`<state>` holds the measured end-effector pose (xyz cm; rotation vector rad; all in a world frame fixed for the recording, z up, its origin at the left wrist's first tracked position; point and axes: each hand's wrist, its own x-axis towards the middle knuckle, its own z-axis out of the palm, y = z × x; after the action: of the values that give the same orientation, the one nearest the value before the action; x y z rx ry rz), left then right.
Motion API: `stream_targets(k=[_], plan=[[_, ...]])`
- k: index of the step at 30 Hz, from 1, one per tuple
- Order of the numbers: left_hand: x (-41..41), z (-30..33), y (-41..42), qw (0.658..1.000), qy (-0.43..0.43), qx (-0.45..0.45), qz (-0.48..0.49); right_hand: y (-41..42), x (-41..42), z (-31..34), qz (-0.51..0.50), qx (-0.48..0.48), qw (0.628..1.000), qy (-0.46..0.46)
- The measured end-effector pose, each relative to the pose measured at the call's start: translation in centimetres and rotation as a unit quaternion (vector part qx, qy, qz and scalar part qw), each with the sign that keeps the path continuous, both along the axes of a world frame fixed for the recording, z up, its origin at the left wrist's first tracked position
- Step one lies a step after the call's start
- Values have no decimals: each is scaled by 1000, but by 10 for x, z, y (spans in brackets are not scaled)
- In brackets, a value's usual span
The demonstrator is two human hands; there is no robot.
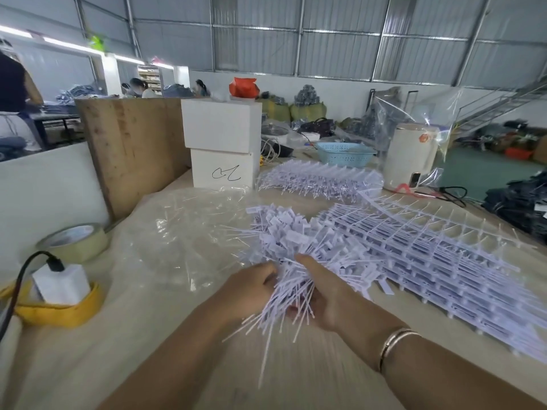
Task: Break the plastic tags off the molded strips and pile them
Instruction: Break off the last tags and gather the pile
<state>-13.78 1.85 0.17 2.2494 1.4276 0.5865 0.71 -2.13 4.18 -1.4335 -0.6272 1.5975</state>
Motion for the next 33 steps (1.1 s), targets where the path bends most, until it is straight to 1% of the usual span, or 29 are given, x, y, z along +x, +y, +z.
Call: stream_targets(k=[2,3,4,6,7,8,9,10,11,12,13,14,15,16,17,18,19,20,21,22,24,25,26,27,28,30,31,32,33], plan=[[4,5,-8,999,15,-2,-36,2,-9,1,-5,5,1000,-4],[5,8,-11,997,48,1,-58,2,-12,0,-21,9,1000,-11],[5,13,-15,992,105,5,-74,1,-14,-3,-40,11,999,-19],[0,32,-23,971,232,10,-59,-2,-11,-9,-65,13,997,-29],[-4,44,-26,963,264,17,-40,-3,-7,-12,-64,13,997,-33],[-8,58,-29,966,256,35,-23,-5,-2,-14,-59,11,997,-38],[-13,73,-32,976,208,61,-7,-6,4,-16,-51,7,998,-41],[-19,88,-34,987,140,80,6,-7,9,-17,-40,5,998,-39],[-26,101,-33,995,58,78,16,-9,14,-18,-27,8,999,-35],[-34,110,-26,997,-21,75,28,-12,17,-17,-13,14,999,-38],[-43,113,-15,993,-57,86,50,-15,20,-15,-1,21,999,-45],[-52,114,-1,991,-32,104,74,-18,23,-14,10,29,998,-53],[-61,110,12,988,52,110,96,-20,26,-13,24,41,997,-55],[-68,101,27,972,179,96,117,-23,30,-12,47,53,996,-60],[-74,89,41,942,298,71,137,-25,34,-10,72,60,993,-74],[-78,77,52,910,383,56,149,-28,39,-8,98,62,988,-100],[-81,67,62,888,430,61,151,-32,44,-6,125,60,981,-136],[-83,60,70,878,447,81,153,-36,51,-3,153,57,970,-178],[-85,57,77,875,446,108,157,-40,58,2,186,50,955,-226],[-85,58,83,878,429,132,166,-44,65,9,228,41,931,-281],[-85,67,92,905,340,168,193,-48,76,25,314,23,859,-404],[-81,74,96,916,294,186,202,-48,78,33,334,28,824,-457],[-76,82,100,920,258,212,204,-46,76,42,332,55,800,-497],[-68,90,103,914,252,248,199,-41,71,51,311,103,791,-517],[-58,100,105,906,260,273,191,-34,61,58,280,160,792,-518],[-40,117,103,892,276,317,167,-10,30,69,207,255,810,-485],[-33,125,101,887,280,335,154,6,13,72,186,276,822,-461],[-28,130,98,873,296,359,144,24,-6,74,180,283,830,-446],[-25,135,95,856,318,383,136,41,-24,75,186,275,829,-451]])
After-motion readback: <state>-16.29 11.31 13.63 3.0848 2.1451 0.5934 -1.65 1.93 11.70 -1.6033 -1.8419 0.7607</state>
